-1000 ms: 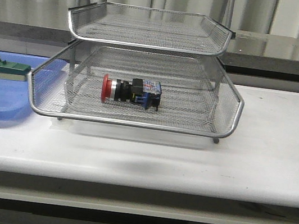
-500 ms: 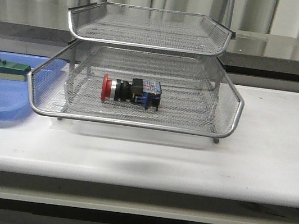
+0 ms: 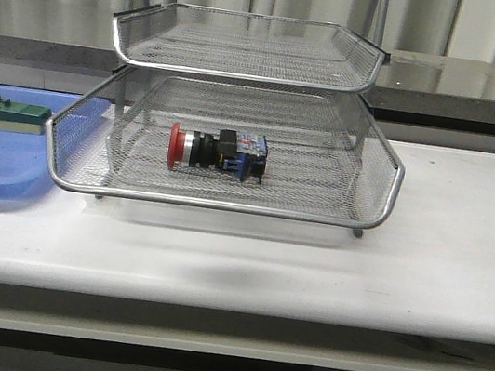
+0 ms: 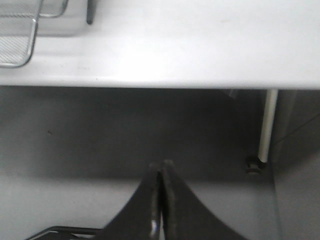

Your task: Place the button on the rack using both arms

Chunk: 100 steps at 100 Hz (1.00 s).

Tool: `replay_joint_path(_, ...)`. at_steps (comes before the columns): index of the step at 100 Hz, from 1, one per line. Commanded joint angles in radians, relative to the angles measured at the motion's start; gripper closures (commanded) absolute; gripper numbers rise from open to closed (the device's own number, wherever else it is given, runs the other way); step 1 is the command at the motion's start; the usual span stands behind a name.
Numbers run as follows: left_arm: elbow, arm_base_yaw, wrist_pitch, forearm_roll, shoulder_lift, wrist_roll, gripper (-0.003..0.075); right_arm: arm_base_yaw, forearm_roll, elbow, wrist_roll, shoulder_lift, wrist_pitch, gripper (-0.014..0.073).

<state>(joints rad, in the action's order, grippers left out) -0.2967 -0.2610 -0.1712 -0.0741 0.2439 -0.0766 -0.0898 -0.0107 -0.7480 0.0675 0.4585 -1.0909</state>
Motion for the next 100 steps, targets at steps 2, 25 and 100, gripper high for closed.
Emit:
replay_joint_path(2, -0.028, 0.004, 0.088, 0.000, 0.008, 0.010, 0.0741, 0.000, 0.065, -0.031, -0.003, 0.038, 0.116, 0.0663)
replay_joint_path(25, -0.028, 0.004, 0.088, 0.000, 0.008, 0.010, 0.0741, 0.000, 0.284, -0.031, -0.030, 0.258, 0.175, 0.0663)
replay_joint_path(100, -0.028, 0.004, 0.088, 0.000, 0.008, 0.010, 0.0741, -0.317, 0.621, -0.031, -0.068, 0.847, 0.582, 0.0663)
